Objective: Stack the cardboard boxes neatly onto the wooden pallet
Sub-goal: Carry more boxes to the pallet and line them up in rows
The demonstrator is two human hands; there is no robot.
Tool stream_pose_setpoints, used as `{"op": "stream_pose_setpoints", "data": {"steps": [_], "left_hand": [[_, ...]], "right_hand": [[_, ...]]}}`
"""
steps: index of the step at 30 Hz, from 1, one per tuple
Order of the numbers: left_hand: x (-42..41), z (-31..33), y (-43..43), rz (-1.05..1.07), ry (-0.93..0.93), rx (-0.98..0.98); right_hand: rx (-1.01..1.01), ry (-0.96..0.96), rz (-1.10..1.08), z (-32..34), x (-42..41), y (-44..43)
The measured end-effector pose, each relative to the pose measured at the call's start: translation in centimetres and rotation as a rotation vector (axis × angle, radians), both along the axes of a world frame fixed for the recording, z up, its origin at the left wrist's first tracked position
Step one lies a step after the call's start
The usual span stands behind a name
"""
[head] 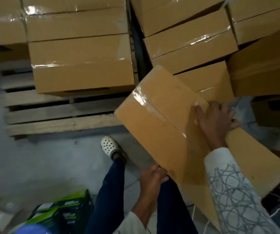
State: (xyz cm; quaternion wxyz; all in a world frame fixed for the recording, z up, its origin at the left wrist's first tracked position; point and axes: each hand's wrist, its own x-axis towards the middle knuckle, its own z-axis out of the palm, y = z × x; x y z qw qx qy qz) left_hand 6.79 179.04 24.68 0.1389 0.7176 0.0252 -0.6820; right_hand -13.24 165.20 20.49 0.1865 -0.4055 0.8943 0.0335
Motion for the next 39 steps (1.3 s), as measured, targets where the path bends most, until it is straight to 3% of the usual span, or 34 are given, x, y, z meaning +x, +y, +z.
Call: {"op": "stream_pose_setpoints", "data": {"steps": [6,12,19,23,29,39], "left_hand": [[-0.3,0.4,4.3,0.441,-0.102,0.228],[4.6,-2.6,3.6,0.744,-0.163,0.202],[12.1,-9.5,2.5,0.937,-0.276,0.157],[17.7,-12.8,2.7,0.976,-0.361,0.2],[23.9,-18.1,0.4,0.935,-0.309,0.191],[25.8,-25.7,-4.3,0.829,-0.209,0.198]], "right_hand": [[0.118,-0.109,0.382,-1.2,4.8,0.3],[0.117,-0.265,0.717,-3.8,14.3,-2.9],[0.091,-0.316,0.926,-9.9,27.6,-5.0],[0.077,-0.373,0.947,-13.3,33.3,-4.4],[0.05,-0.387,0.898,-19.1,39.5,-6.2],[0.061,-0.301,0.896,-25.4,42.3,-10.2]]}}
